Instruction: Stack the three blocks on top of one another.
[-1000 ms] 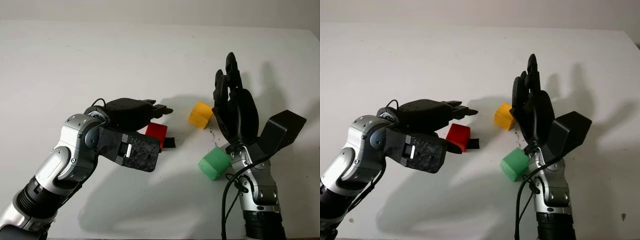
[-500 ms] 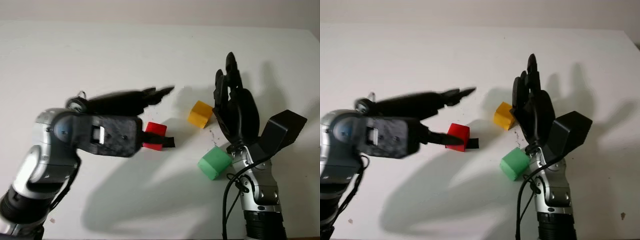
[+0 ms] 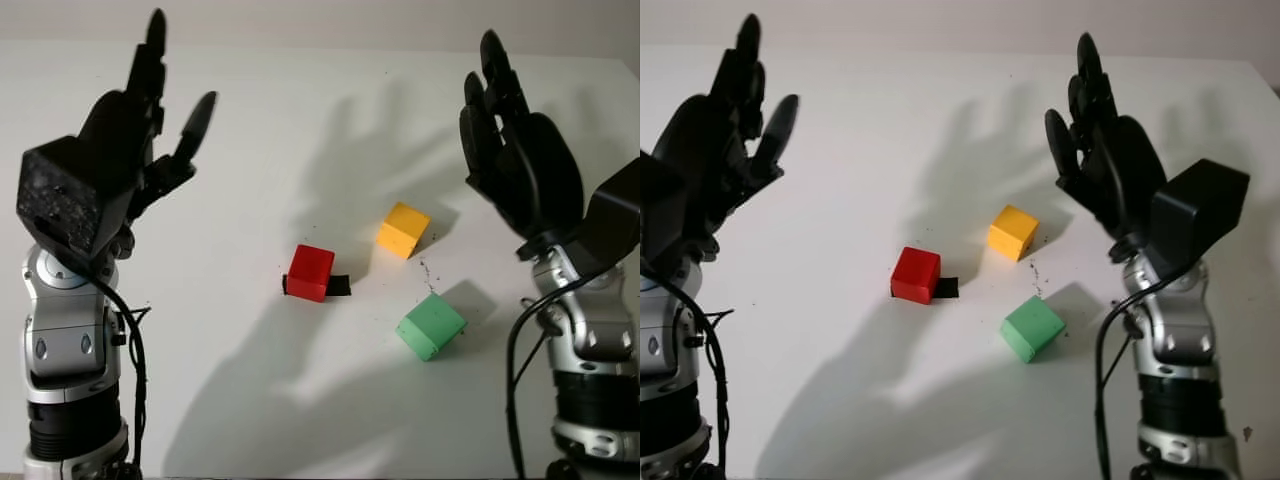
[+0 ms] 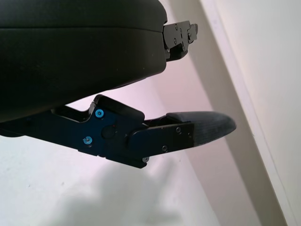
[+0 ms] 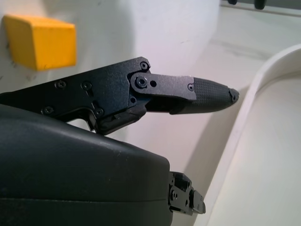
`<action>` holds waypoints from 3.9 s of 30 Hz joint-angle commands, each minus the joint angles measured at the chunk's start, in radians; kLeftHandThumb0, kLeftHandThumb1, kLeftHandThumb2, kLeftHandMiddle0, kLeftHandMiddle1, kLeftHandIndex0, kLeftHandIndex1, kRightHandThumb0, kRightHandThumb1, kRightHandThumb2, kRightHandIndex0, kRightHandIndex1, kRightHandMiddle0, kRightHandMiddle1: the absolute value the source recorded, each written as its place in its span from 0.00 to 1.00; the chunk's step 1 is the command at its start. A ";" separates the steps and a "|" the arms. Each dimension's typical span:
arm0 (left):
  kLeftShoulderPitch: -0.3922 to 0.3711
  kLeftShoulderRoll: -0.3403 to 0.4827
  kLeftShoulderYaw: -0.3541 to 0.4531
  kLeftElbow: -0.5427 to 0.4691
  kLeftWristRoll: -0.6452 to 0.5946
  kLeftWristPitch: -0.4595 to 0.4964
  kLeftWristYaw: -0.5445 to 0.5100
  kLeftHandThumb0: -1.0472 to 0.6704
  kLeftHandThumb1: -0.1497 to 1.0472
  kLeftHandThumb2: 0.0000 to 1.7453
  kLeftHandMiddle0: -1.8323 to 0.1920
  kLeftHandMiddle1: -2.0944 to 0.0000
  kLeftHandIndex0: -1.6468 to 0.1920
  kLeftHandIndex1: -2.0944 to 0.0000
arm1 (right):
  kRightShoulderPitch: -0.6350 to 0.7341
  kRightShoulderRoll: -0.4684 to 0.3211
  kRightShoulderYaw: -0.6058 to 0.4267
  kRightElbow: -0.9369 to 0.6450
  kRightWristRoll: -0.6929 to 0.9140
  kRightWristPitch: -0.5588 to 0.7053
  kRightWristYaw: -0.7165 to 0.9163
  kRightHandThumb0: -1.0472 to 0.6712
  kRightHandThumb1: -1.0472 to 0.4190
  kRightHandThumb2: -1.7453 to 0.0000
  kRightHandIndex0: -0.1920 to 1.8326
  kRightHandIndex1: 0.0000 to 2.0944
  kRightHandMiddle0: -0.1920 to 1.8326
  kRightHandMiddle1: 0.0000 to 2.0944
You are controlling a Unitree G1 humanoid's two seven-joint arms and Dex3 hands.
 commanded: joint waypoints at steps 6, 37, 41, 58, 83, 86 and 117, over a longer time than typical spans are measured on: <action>0.037 0.007 0.013 0.068 -0.098 -0.050 0.039 0.19 1.00 0.31 1.00 1.00 1.00 1.00 | -0.126 -0.168 0.028 0.117 -0.047 -0.017 0.157 0.15 0.00 0.90 0.05 0.03 0.09 0.04; 0.146 -0.018 -0.068 0.091 -0.180 -0.149 0.098 0.22 1.00 0.36 0.94 0.97 0.94 0.97 | -0.444 -0.397 0.488 0.488 -0.822 -0.924 0.105 0.27 0.20 0.97 0.16 0.03 0.29 0.05; 0.146 -0.015 -0.077 0.091 -0.172 -0.146 0.100 0.22 1.00 0.37 0.94 0.97 0.95 0.97 | -0.447 -0.395 0.506 0.510 -0.865 -0.953 0.055 0.26 0.17 0.96 0.15 0.02 0.29 0.04; 0.159 -0.010 -0.095 0.083 -0.138 -0.161 0.125 0.22 1.00 0.35 0.94 0.97 0.94 0.97 | -0.467 -0.345 0.566 0.706 -0.910 -1.000 -0.148 0.30 0.15 0.97 0.16 0.03 0.33 0.05; 0.166 -0.002 -0.100 0.088 -0.129 -0.177 0.123 0.22 1.00 0.35 0.93 0.98 0.93 0.97 | -0.525 -0.345 0.645 0.846 -1.009 -1.060 -0.401 0.36 0.11 0.97 0.24 0.03 0.37 0.59; 0.166 -0.005 -0.099 0.086 -0.132 -0.166 0.127 0.22 1.00 0.34 0.93 0.97 0.93 0.97 | -0.529 -0.340 0.629 0.860 -0.965 -1.071 -0.370 0.37 0.10 0.97 0.24 0.03 0.36 0.60; 0.164 -0.014 -0.114 0.083 -0.121 -0.157 0.149 0.21 1.00 0.34 0.94 0.97 0.93 0.97 | -0.501 -0.113 0.439 0.467 -0.233 -0.566 0.467 0.35 0.09 0.97 0.24 0.02 0.31 0.68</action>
